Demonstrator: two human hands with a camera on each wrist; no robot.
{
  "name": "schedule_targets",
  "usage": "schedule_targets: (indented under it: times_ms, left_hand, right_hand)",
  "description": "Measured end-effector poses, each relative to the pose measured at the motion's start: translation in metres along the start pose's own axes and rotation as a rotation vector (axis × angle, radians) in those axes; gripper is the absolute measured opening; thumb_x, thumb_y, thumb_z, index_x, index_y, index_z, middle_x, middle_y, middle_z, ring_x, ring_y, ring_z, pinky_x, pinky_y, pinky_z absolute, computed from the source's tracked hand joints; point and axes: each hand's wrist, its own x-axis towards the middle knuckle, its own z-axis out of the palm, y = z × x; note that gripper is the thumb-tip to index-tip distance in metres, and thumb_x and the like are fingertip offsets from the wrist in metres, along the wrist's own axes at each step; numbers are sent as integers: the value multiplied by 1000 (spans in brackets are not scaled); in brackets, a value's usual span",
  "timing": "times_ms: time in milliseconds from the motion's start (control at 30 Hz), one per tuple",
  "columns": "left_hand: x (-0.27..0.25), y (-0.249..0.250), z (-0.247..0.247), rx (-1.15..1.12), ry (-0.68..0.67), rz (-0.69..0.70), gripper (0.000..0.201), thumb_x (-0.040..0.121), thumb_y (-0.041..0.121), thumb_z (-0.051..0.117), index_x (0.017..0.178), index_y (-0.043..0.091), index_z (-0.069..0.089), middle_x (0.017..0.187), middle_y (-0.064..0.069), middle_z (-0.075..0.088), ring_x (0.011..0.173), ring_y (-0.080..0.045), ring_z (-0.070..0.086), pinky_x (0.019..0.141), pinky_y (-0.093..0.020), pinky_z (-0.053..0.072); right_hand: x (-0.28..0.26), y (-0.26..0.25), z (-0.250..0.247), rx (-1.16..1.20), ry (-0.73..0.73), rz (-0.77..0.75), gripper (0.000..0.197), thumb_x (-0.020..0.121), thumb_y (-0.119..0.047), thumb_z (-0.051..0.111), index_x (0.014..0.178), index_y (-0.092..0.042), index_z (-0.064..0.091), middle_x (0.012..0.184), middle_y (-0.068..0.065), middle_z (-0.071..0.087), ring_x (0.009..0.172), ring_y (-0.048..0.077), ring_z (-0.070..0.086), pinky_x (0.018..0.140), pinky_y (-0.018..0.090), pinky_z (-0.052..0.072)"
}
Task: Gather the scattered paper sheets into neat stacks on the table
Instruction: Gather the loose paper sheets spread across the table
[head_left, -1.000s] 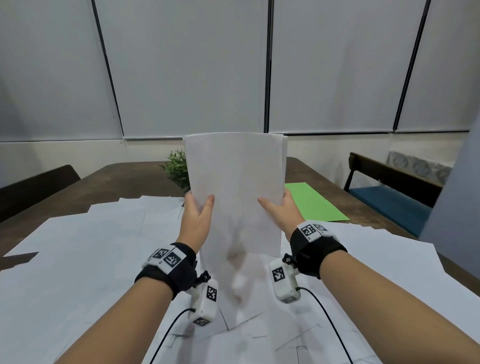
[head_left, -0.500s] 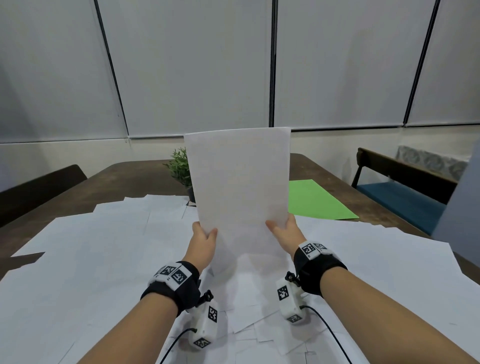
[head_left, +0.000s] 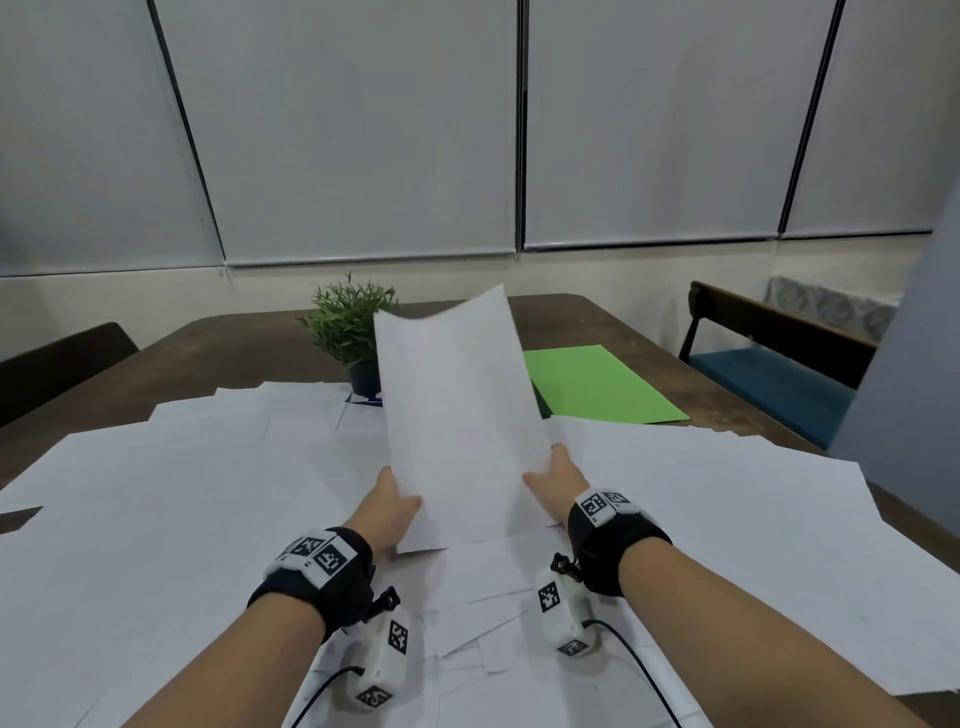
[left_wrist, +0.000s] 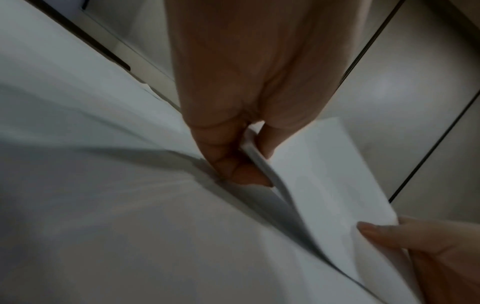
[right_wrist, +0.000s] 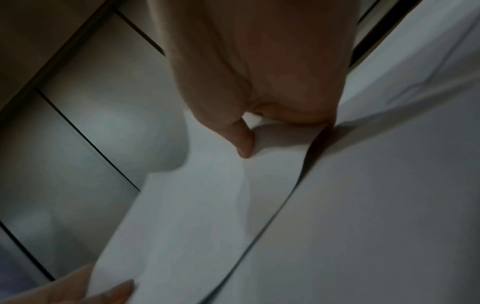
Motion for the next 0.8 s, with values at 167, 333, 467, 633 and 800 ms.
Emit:
schedule_targets:
  times_ms: [167,333,467,633,800]
  left_hand:
    - [5,12,8,-44,-95,-46,31,95,15,48,125,14,40,115,-7,57,91,-25,60,71,-39,58]
    - [19,44,24,-137,-120,-47,19,97,9,45,115,11,45,95,-10,56,58,-14,49,37,-17,39]
    - [47,68,40,-166,-103,-68,5,97,11,49,98,8,45,84,-9,52,55,-15,48,34,-15,38]
    - [83,87,64,-185,-136,-98,19,97,17,52,105,2,45,84,-12,52,40,-13,50,36,-19,44]
    - [101,88,88,-145,-198,-128,33,91,20,61,113,-4,53,109,-19,67,84,-37,69,54,-35,57]
  right_hand:
    - [7,6,-15,-80,12,35,36,91,-16,54,124,-6,42,124,15,57,113,31,55,85,29,41]
    - [25,16,-45,-108,13,66,40,89,-21,57,123,-9,41,122,14,57,111,31,56,89,33,44]
    - [46,20,-67,-95,14,69,45,92,-19,55,132,-8,38,126,14,56,114,31,55,88,31,43]
    - [83,26,-87,-137,34,89,39,93,-14,53,128,-2,41,123,16,56,109,32,54,80,29,39]
    - [109,43,-98,-193,82,130,35,92,-14,55,122,1,47,120,19,58,102,32,56,78,28,40]
